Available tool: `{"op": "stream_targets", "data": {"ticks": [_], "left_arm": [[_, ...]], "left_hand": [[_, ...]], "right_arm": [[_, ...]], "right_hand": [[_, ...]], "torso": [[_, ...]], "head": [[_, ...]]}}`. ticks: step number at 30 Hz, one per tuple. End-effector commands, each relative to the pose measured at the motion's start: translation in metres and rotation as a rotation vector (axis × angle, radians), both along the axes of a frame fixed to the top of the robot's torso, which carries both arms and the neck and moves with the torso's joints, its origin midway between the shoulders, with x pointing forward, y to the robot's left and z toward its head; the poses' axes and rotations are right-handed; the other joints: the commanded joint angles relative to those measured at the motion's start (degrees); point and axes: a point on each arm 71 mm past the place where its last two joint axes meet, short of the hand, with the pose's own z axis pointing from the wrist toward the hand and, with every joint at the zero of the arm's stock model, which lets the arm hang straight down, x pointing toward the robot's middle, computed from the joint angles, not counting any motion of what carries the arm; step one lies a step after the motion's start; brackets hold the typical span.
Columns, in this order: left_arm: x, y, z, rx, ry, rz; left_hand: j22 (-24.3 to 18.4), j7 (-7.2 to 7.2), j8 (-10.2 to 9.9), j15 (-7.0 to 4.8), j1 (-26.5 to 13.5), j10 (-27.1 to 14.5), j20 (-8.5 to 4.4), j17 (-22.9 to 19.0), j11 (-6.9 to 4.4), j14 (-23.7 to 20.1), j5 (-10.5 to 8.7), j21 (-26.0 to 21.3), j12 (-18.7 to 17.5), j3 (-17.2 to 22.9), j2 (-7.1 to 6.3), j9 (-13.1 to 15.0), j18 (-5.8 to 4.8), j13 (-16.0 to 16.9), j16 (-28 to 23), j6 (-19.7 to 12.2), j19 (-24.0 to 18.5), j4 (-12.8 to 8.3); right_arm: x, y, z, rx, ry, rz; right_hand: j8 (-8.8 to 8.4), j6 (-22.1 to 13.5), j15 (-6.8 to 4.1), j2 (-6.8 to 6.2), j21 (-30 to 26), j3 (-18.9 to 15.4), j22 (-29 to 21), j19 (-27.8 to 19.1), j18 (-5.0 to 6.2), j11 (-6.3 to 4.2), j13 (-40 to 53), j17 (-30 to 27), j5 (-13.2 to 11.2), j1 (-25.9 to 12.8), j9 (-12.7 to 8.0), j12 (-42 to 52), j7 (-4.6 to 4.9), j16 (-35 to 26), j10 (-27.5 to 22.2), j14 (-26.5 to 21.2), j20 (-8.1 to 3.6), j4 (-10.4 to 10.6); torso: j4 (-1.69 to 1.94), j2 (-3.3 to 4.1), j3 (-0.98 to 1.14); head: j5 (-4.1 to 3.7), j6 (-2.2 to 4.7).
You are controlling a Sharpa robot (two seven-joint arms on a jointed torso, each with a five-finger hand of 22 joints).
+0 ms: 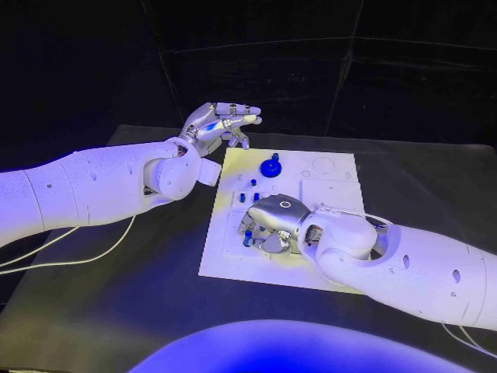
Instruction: Assemble the parts on the task board
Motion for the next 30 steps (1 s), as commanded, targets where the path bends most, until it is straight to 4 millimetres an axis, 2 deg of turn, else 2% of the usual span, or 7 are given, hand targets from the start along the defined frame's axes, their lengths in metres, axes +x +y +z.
{"op": "stream_targets", "data": {"ticks": [1,11,21,27,30], "left_arm": [[0.0,-0.001,0.002,-0.01,-0.004,-0.01],[0.0,-0.001,0.002,-0.011,-0.003,-0.012],[0.0,-0.001,0.001,-0.011,-0.003,-0.012],[0.001,0.002,0.001,-0.008,-0.003,-0.006],[0.001,0.002,0.001,-0.008,-0.002,-0.006]], "left_hand": [[-0.1,-0.06,0.2,0.02,-0.5,-0.4,0.17,0.0,-0.04,-0.6,0.08,-0.2,0.2,-0.4,0.0,0.0,0.34,0.0,0.0,-0.4,-0.3,-0.1],[-0.1,-0.06,0.2,0.02,-0.5,-0.4,0.17,0.0,-0.04,-0.6,0.08,-0.2,0.2,-0.4,0.0,0.0,0.34,0.0,0.0,-0.4,-0.3,-0.1],[-0.1,-0.06,0.2,0.02,-0.5,-0.4,0.17,0.0,-0.04,-0.6,0.08,-0.2,0.2,-0.4,0.0,0.0,0.34,0.0,0.0,-0.4,-0.3,-0.1],[-0.1,-0.06,0.2,0.02,-0.5,-0.4,0.17,0.0,-0.04,-0.6,0.08,-0.2,0.2,-0.4,0.0,0.0,0.34,0.0,0.0,-0.4,-0.3,-0.1],[-0.1,-0.06,0.2,0.02,-0.5,-0.4,0.17,0.0,-0.04,-0.6,0.08,-0.2,0.2,-0.4,0.0,0.0,0.34,0.0,0.0,-0.4,-0.3,-0.1]], "right_arm": [[-0.002,0.002,-0.002,-0.029,-0.011,0.018],[-0.002,0.0,0.003,0.032,-0.035,-0.002],[-0.004,-0.014,0.013,0.179,-0.037,-0.034],[-0.008,-0.046,0.027,0.287,-0.015,-0.093],[-0.001,-0.072,0.038,0.314,0.036,-0.179]], "right_hand": [[-0.19,-1.1,0.49,-0.77,-0.4,-0.7,-0.4,-0.5,-0.37,0.31,0.1,-0.1,0.5,-1.6,-0.1,-0.2,-0.05,-0.3,-1.4,0.0,0.15,0.6],[-0.1,-3.1,0.81,-1.5,-0.8,-2.9,-0.9,-0.9,-0.22,0.74,0.1,-0.4,1.1,-2.7,0.0,0.0,0.23,-0.4,-4.1,-0.1,0.52,1.2],[-0.05,-7.0,1.09,-1.84,-2.7,-9.2,-3.5,-2.5,0.37,1.08,0.4,-2.9,2.0,-3.5,0.0,1.7,0.39,-1.7,-8.1,-0.8,0.85,2.1],[-0.02,-8.3,1.1,-1.41,-4.3,-13.4,-5.6,-3.6,0.77,1.08,0.4,-5.5,2.9,-3.4,0.1,3.3,0.58,-3.5,-9.0,-1.4,0.87,3.0],[0.56,-7.2,0.87,-0.65,-4.0,-15.3,-5.1,-3.1,0.64,0.74,1.0,-4.8,3.0,-3.9,0.4,5.8,0.61,-3.1,-5.7,-1.0,0.76,3.9]], "torso": [[0.03,-0.01,-0.01],[-0.03,-0.02,0.03],[-0.09,-0.05,0.1],[-0.26,-0.21,0.01],[-0.36,-0.32,-0.01]], "head": [[-0.02,-0.02],[-0.05,0.04],[-0.5,0.34],[-1.19,0.54],[-1.84,0.85]]}}
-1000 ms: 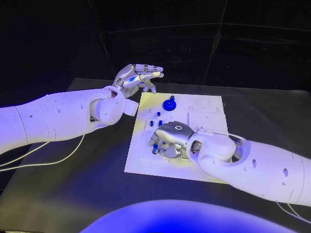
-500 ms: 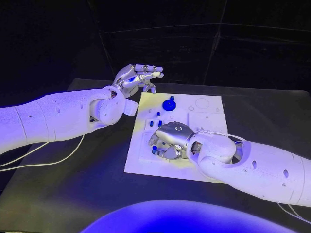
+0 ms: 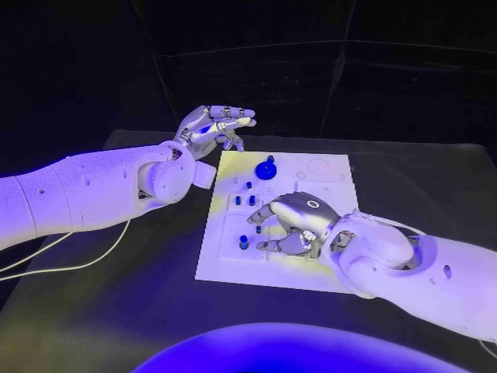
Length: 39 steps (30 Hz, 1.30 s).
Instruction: Assemble the parts on the task board
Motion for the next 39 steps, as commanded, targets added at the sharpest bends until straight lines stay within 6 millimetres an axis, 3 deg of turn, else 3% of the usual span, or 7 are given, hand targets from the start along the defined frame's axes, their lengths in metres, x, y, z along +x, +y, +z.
{"op": "stream_targets", "data": {"ticks": [1,4,8,12,18,22,39], "left_arm": [[0.0,0.0,0.001,-0.008,-0.002,-0.008],[-0.001,0.001,0.0,-0.005,0.001,-0.009],[-0.002,0.0,-0.002,-0.003,0.005,-0.011],[-0.003,0.0,-0.002,-0.003,0.007,-0.014],[-0.004,-0.001,-0.003,-0.003,0.01,-0.018],[-0.004,0.0,-0.003,-0.003,0.011,-0.019],[-0.005,0.0,-0.005,-0.002,0.014,-0.023]], "left_hand": [[-0.1,-0.06,0.2,0.03,-0.5,-0.4,0.17,0.0,-0.04,-0.6,0.08,-0.2,0.2,-0.4,0.0,0.0,0.35,0.0,0.0,-0.4,-0.3,-0.1],[-0.1,-0.06,0.2,0.03,-0.5,-0.4,0.17,0.0,-0.04,-0.6,0.08,-0.2,0.2,-0.4,0.0,0.0,0.35,0.0,0.0,-0.4,-0.3,-0.1],[-0.1,-0.06,0.2,0.03,-0.5,-0.4,0.17,0.0,-0.04,-0.6,0.08,-0.2,0.2,-0.4,0.0,0.0,0.35,0.0,0.0,-0.4,-0.3,-0.1],[-0.1,-0.06,0.2,0.03,-0.5,-0.4,0.17,0.0,-0.04,-0.6,0.08,-0.2,0.2,-0.4,0.0,0.0,0.35,0.0,0.0,-0.4,-0.3,-0.1],[-0.1,-0.06,0.2,0.03,-0.5,-0.4,0.17,0.0,-0.04,-0.6,0.08,-0.2,0.2,-0.4,0.0,0.0,0.35,0.0,0.0,-0.4,-0.3,-0.1],[-0.1,-0.06,0.2,0.03,-0.5,-0.4,0.17,0.0,-0.04,-0.6,0.08,-0.2,0.2,-0.4,0.0,0.0,0.35,0.0,0.0,-0.4,-0.3,-0.1],[-0.1,-0.05,0.3,0.03,-0.4,-0.5,0.17,-0.2,-0.03,-0.6,0.07,-0.3,0.4,-0.5,0.01,0.0,0.36,0.0,0.0,-0.5,-0.3,-0.2]], "right_arm": [[0.01,-0.023,0.017,0.126,0.083,-0.109],[0.019,-0.054,0.021,0.093,0.155,-0.212],[0.025,-0.097,0.019,0.004,0.242,-0.362],[0.025,-0.119,0.017,-0.044,0.275,-0.447],[0.02,-0.145,0.011,-0.114,0.283,-0.558],[0.014,-0.152,0.005,-0.166,0.281,-0.605],[0.003,-0.138,-0.018,-0.293,0.259,-0.602]], "right_hand": [[0.9,1.6,-0.4,1.01,0.7,-1.1,1.4,1.1,0.43,-0.36,0.7,1.9,0.4,-0.2,0.4,2.6,0.18,1.0,4.4,0.6,-0.23,0.7],[1.99,3.8,-1.42,1.76,3.3,-2.1,5.1,3.7,-0.37,-1.91,2.1,6.6,0.7,-0.8,0.7,6.2,-0.92,3.9,11.4,1.9,-0.91,1.9],[3.16,4.0,-3.04,1.06,6.1,-6.0,8.9,6.2,-1.25,-3.76,5.4,11.3,2.3,-4.3,0.8,10.6,-2.5,7.0,18.3,2.9,-2.58,5.6],[5.73,4.9,-4.14,1.37,7.8,-8.8,11.5,7.8,-1.84,-4.96,10.8,13.6,2.3,-4.0,1.5,16.6,-3.68,8.5,20.6,3.1,-3.77,7.8],[10.92,3.6,-4.59,1.61,9.2,-15.2,13.6,8.7,-2.28,-5.5,42.4,16.9,7.2,-3.5,3.0,44.9,-4.35,10.6,21.2,3.3,-4.23,13.8],[13.74,3.1,-4.6,1.48,9.7,-18.1,14.4,9.1,-2.45,-5.64,53.2,18.6,7.8,-4.4,4.0,54.1,-4.58,11.5,21.7,3.6,-4.32,16.9],[18.79,1.0,-4.64,1.03,11.3,-20.2,16.9,10.7,-3.04,-5.69,65.8,24.5,7.2,-7.4,6.0,63.8,-4.75,14.4,23.7,4.4,-4.24,17.1]], "torso": [[-0.16,-0.12,-0.07],[-0.44,-0.28,-0.17],[-0.89,-0.38,-0.33],[-1.33,-0.29,-0.32],[-1.52,-0.31,-0.3],[-1.39,-0.32,-0.33],[-1.27,-0.34,-0.38]], "head": [[-0.72,0.37],[-1.5,0.64],[-3.0,0.99],[-4.29,1.5],[-5.38,1.51],[-5.8,1.53],[-5.94,1.47]]}}
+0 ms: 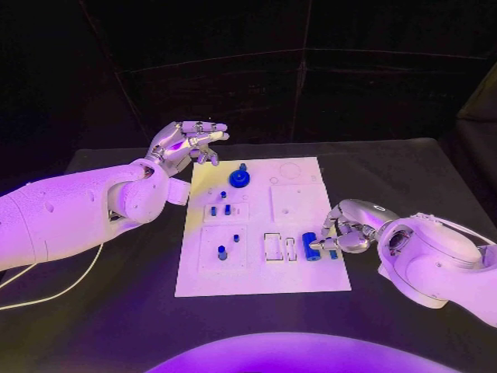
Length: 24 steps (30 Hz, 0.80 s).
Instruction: Assemble the parts on the task board
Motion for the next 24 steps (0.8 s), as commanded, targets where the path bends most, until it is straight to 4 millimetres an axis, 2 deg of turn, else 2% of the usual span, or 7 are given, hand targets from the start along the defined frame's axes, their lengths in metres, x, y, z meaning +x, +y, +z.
{"op": "stream_targets", "data": {"ticks": [1,15,19,24], "left_arm": [[0.0,-0.001,0.001,-0.01,-0.001,-0.012],[0.0,0.0,0.001,-0.01,-0.001,-0.013],[0.0,0.001,0.001,-0.009,-0.001,-0.01],[-0.001,0.001,0.001,-0.009,-0.001,-0.01]], "left_hand": [[-0.1,-0.05,0.4,0.03,-0.4,-0.5,0.18,0.0,-0.03,-0.2,0.07,-0.3,0.4,-0.2,0.01,0.0,0.35,0.0,0.0,-0.5,-0.3,0.1],[-0.1,-0.05,0.4,0.03,-0.4,-0.5,0.18,0.0,-0.03,-0.2,0.07,-0.3,0.4,-0.2,0.01,0.0,0.35,0.0,0.0,-0.5,-0.3,0.1],[-0.1,-0.05,0.4,0.03,-0.4,-0.5,0.18,0.0,-0.03,-0.2,0.07,-0.3,0.4,-0.2,0.01,0.0,0.35,0.0,0.0,-0.5,-0.3,0.1],[-0.1,-0.05,0.4,0.03,-0.4,-0.5,0.18,0.0,-0.03,-0.2,0.07,-0.3,0.4,-0.2,0.01,0.0,0.35,0.0,0.0,-0.5,-0.3,0.1]], "right_arm": [[0.001,0.0,-0.003,-0.064,-0.011,0.004],[-0.006,0.018,-0.025,-0.068,0.038,0.044],[-0.006,0.018,-0.029,-0.084,0.054,0.043],[-0.004,0.016,-0.031,-0.095,0.05,0.027]], "right_hand": [[0.45,-0.4,-0.21,0.25,0.4,-0.2,6.5,0.5,-0.37,-0.01,0.8,0.4,-0.2,-0.6,0.2,0.7,-0.02,0.4,0.4,3.3,-0.08,-0.1],[2.42,-0.7,-0.28,1.86,1.0,0.3,7.4,1.1,-0.57,-0.15,3.9,2.0,1.2,0.9,1.0,3.0,-0.2,1.2,1.2,3.5,-0.1,-0.3],[2.92,-0.7,-0.33,2.43,1.1,0.3,7.6,1.2,-0.62,-0.22,4.3,2.4,1.7,1.5,1.2,3.2,-0.29,1.3,1.3,3.5,-0.13,-0.3],[3.63,-0.4,-0.44,3.61,1.2,0.4,7.8,1.3,-0.66,-0.36,4.9,2.8,3.8,2.6,1.7,3.4,-0.46,1.5,1.4,3.5,-0.23,-0.5]], "torso": [[-0.04,0.0,-0.05],[0.08,0.06,0.01],[0.0,0.0,-0.07],[0.09,-0.02,-0.07]], "head": [[-0.01,-0.06],[0.23,-0.38],[0.29,-0.42],[0.35,-0.45]]}}
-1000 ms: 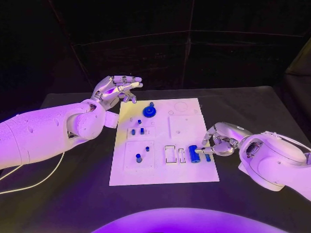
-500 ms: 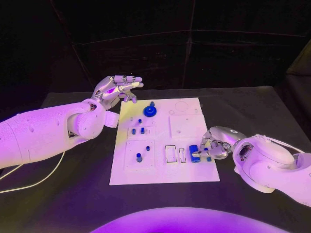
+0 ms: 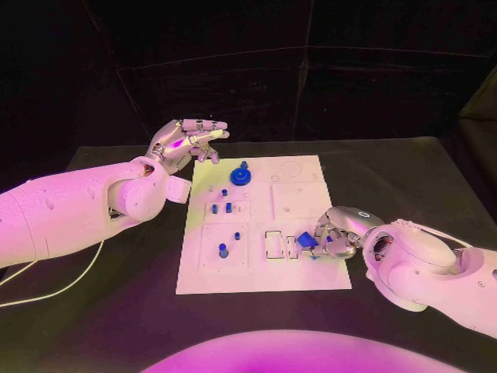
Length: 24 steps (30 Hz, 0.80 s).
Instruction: Assemble the parts on the task board
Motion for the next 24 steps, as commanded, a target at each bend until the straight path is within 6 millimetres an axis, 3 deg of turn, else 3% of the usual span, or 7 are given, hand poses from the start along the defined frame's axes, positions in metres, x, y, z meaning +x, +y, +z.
{"op": "stream_targets", "data": {"ticks": [1,6,17,24], "left_arm": [[0.0,-0.001,0.001,-0.01,-0.003,-0.01],[0.0,0.0,0.001,-0.009,-0.003,-0.008],[0.0,-0.001,0.001,-0.009,-0.002,-0.009],[-0.001,-0.003,0.001,-0.011,-0.001,-0.014]], "left_hand": [[-0.1,-0.05,0.4,0.02,-0.4,-0.5,0.17,-0.1,-0.03,-0.2,0.07,-0.3,0.4,-0.2,0.01,0.0,0.35,0.0,0.0,-0.5,-0.3,0.1],[-0.1,-0.05,0.4,0.02,-0.4,-0.5,0.17,-0.1,-0.03,-0.2,0.07,-0.3,0.4,-0.2,0.01,0.0,0.35,0.0,0.0,-0.5,-0.3,0.1],[-0.1,-0.05,0.4,0.02,-0.4,-0.5,0.17,-0.1,-0.03,-0.2,0.07,-0.3,0.4,-0.2,0.01,0.0,0.35,0.0,0.0,-0.5,-0.3,0.1],[-0.1,-0.05,0.4,0.02,-0.4,-0.5,0.17,-0.1,-0.03,-0.2,0.07,-0.3,0.4,-0.2,0.01,0.0,0.35,0.0,0.0,-0.5,-0.3,0.1]], "right_arm": [[-0.002,-0.004,-0.009,-0.047,0.029,-0.017],[-0.003,-0.005,-0.001,0.011,-0.042,-0.053],[-0.02,0.007,0.023,0.193,-0.139,-0.053],[-0.021,0.024,0.02,0.194,-0.079,-0.025]], "right_hand": [[0.48,0.0,-0.48,1.46,0.2,0.4,7.9,1.0,-0.68,-0.2,0.2,0.5,1.4,0.7,0.1,0.4,-0.16,0.2,0.4,3.5,-0.12,-0.3],[1.31,1.2,-0.77,3.38,0.6,0.9,8.5,1.4,-0.83,-0.57,0.9,1.1,4.2,2.4,0.7,0.8,-0.57,0.5,0.7,3.6,-0.35,-0.6],[1.56,1.9,-0.99,3.81,1.0,0.4,9.2,2.0,-1.02,-0.83,1.6,1.7,5.2,2.5,1.1,1.2,-0.85,0.7,1.1,3.7,-0.57,-0.3],[1.32,2.0,-1.07,4.21,1.0,-0.6,9.1,1.9,-1.0,-0.9,1.5,1.4,4.6,1.0,1.2,0.9,-0.95,0.6,1.2,3.6,-0.67,-0.1]], "torso": [[0.07,-0.04,-0.02],[0.03,-0.14,0.05],[-0.02,-0.1,-0.12],[0.12,0.02,-0.14]], "head": [[0.08,-0.02],[0.38,0.08],[0.21,0.64],[0.14,0.82]]}}
